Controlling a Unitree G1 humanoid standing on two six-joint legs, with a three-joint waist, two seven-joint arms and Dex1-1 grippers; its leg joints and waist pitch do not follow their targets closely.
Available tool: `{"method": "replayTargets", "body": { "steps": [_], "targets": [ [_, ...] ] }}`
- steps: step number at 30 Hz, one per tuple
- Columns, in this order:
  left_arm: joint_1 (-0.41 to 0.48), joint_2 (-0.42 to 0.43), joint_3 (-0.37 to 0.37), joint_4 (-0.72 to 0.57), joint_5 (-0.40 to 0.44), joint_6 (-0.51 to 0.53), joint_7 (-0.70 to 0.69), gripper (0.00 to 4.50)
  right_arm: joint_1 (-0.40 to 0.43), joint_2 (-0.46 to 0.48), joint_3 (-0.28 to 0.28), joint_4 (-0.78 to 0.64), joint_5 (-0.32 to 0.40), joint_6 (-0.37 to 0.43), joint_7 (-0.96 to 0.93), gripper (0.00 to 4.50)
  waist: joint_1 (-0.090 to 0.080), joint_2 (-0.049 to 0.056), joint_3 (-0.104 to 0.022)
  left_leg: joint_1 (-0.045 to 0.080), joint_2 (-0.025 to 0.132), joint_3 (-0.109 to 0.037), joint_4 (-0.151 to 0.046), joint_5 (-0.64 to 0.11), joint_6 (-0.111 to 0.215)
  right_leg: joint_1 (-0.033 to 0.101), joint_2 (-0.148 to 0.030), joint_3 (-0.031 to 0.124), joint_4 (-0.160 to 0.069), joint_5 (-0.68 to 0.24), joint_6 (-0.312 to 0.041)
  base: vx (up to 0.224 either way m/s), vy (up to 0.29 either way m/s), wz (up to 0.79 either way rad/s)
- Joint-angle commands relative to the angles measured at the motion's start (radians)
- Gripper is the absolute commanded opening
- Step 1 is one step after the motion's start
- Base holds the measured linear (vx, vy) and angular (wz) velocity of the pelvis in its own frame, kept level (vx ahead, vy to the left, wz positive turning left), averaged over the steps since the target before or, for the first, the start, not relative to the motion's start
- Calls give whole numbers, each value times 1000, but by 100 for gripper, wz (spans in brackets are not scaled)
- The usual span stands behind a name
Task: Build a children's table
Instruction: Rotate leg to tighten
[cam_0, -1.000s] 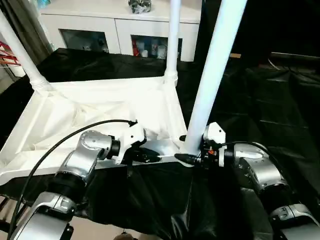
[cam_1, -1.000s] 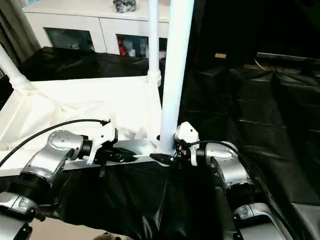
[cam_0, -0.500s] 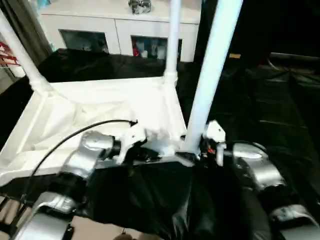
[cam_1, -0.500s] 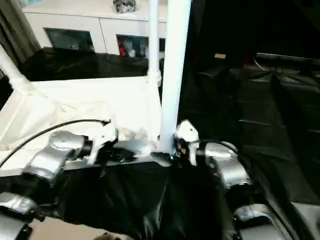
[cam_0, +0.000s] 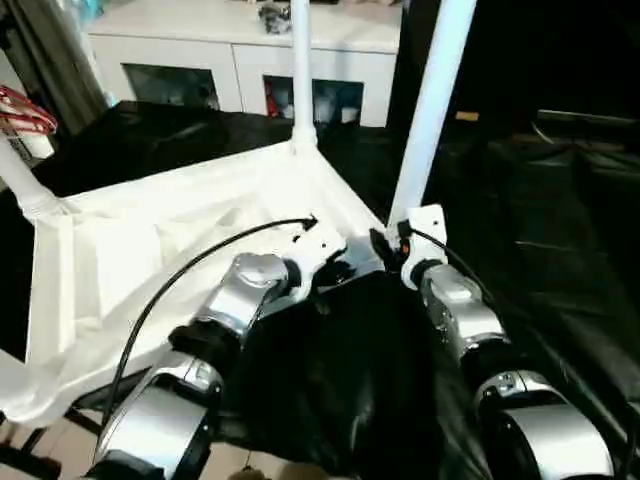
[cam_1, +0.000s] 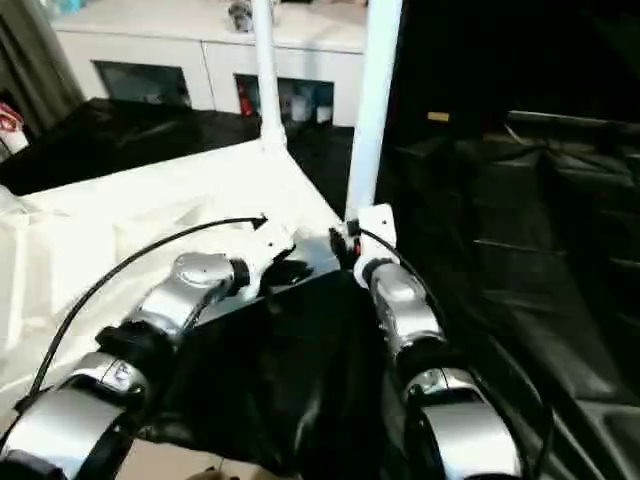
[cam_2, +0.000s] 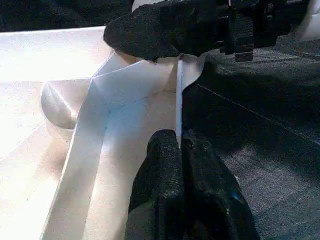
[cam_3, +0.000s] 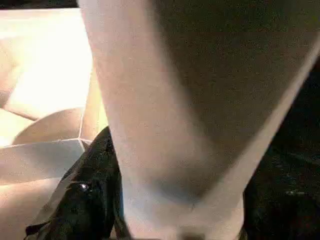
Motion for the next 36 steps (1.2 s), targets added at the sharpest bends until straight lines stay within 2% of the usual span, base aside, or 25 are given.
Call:
{"method": "replayTargets", "body": {
  "steps": [1,5,6,7,8,12,13,14,15,16,17,19,20,21,22,26,27,28,31,33,34,36],
  "targets": [
    [0,-20,-2,-50,-27,-62,-18,0,24,83,53,9,22,11,127,342,-1,-6,-61,-5,14,-1,-62,-191,52,52,-51,37,-73,-141,-212,0,0,0],
    [33,10,-5,-88,-54,-85,-95,0,32,48,81,-10,3,-2,185,379,-3,-8,-60,-5,15,0,-63,-193,58,53,-52,35,-74,-168,-216,0,0,0],
    [39,18,-5,-97,-62,-88,-115,0,34,40,85,-17,7,0,215,379,-7,-8,-57,-9,15,0,-65,-197,58,53,-52,36,-76,-182,-214,0,0,0],
    [42,22,-5,-101,-64,-89,-123,0,37,35,88,-21,7,-2,232,379,-8,-7,-57,-7,15,0,-65,-201,59,53,-52,36,-78,-192,-211,0,0,0],
    [59,51,-8,-123,-74,-95,-173,0,58,-2,120,-57,-1,-23,346,379,-7,-9,-58,-7,16,0,-64,-198,63,54,-51,35,-78,-193,-209,0,0,0],
    [89,99,-9,-164,-99,-94,-268,0,103,-73,160,-122,4,-54,531,379,-6,-8,-60,-8,20,3,-60,-175,80,52,-49,36,-71,-142,-229,0,0,0],
    [91,101,-9,-167,-100,-94,-272,0,105,-77,161,-126,5,-54,540,379,-4,-7,-60,-7,21,3,-59,-170,81,53,-48,36,-69,-132,-233,0,0,0],
    [107,124,-9,-191,-115,-88,-321,0,127,-112,174,-164,18,-49,633,379,-3,-7,-60,-7,22,4,-58,-162,88,53,-47,36,-66,-109,-242,0,0,0],
    [113,133,-8,-201,-121,-82,-338,0,134,-122,177,-179,25,-44,663,379,-1,-12,-59,-8,23,5,-57,-158,97,52,-46,36,-64,-95,-247,0,0,0],
    [119,145,-9,-212,-128,-80,-360,0,144,-135,182,-203,39,-32,708,379,1,-13,-60,-8,23,5,-57,-158,100,53,-47,36,-62,-91,-249,0,0,0],
    [122,151,-9,-219,-132,-80,-373,0,150,-141,184,-219,48,-25,734,379,3,-10,-60,-7,23,5,-56,-158,107,51,-46,36,-62,-89,-253,0,0,0],
    [131,176,-13,-235,-144,-71,-417,0,166,-166,202,-258,64,-8,808,379,1,-19,-59,-7,23,6,-56,-160,109,52,-46,36,-63,-98,-253,0,0,0],
    [135,187,-16,-241,-147,-69,-435,0,172,-177,210,-273,68,-2,838,379,4,-15,-59,-6,24,6,-55,-158,109,50,-48,37,-62,-105,-252,0,0,0],
    [139,200,-19,-245,-148,-68,-454,0,179,-190,221,-287,70,3,875,379,4,-21,-60,-6,24,6,-56,-157,109,51,-48,36,-62,-110,-251,0,0,0],
    [141,209,-20,-246,-146,-69,-463,0,184,-200,229,-297,70,8,905,379,5,-20,-59,-7,24,5,-56,-155,109,50,-48,36,-61,-113,-249,0,0,0],
    [144,226,-12,-253,-145,-62,-484,0,192,-220,251,-318,62,29,966,379,7,-21,-56,-4,25,6,-59,-166,94,47,-50,38,-68,-166,-236,0,0,0],
    [144,226,-12,-253,-145,-62,-484,0,192,-220,251,-318,62,29,966,379,6,-26,-56,-5,25,6,-59,-165,93,48,-51,38,-67,-167,-235,0,0,0],
    [144,229,-11,-255,-145,-60,-489,0,192,-221,254,-322,60,34,973,379,7,-25,-56,-6,24,5,-59,-159,90,48,-51,38,-67,-168,-232,0,0,0],
    [146,236,-10,-259,-146,-58,-487,0,187,-217,258,-328,59,46,969,345,8,-26,-57,-6,23,5,-58,-142,91,48,-50,37,-64,-151,-231,0,0,0],
    [150,236,-9,-263,-148,-57,-481,0,184,-211,254,-325,59,49,958,343,8,-27,-58,-6,23,5,-56,-134,91,48,-50,38,-62,-134,-237,0,0,0],
    [151,235,-9,-263,-148,-57,-480,0,184,-211,254,-325,59,49,957,318,7,-27,-58,-7,23,5,-56,-133,92,49,-51,37,-61,-132,-237,0,0,0],
    [157,230,-9,-264,-146,-59,-473,0,183,-205,248,-322,58,55,944,303,7,-26,-58,-6,23,6,-56,-133,91,49,-50,37,-62,-131,-239,0,0,0]
  ]
}}
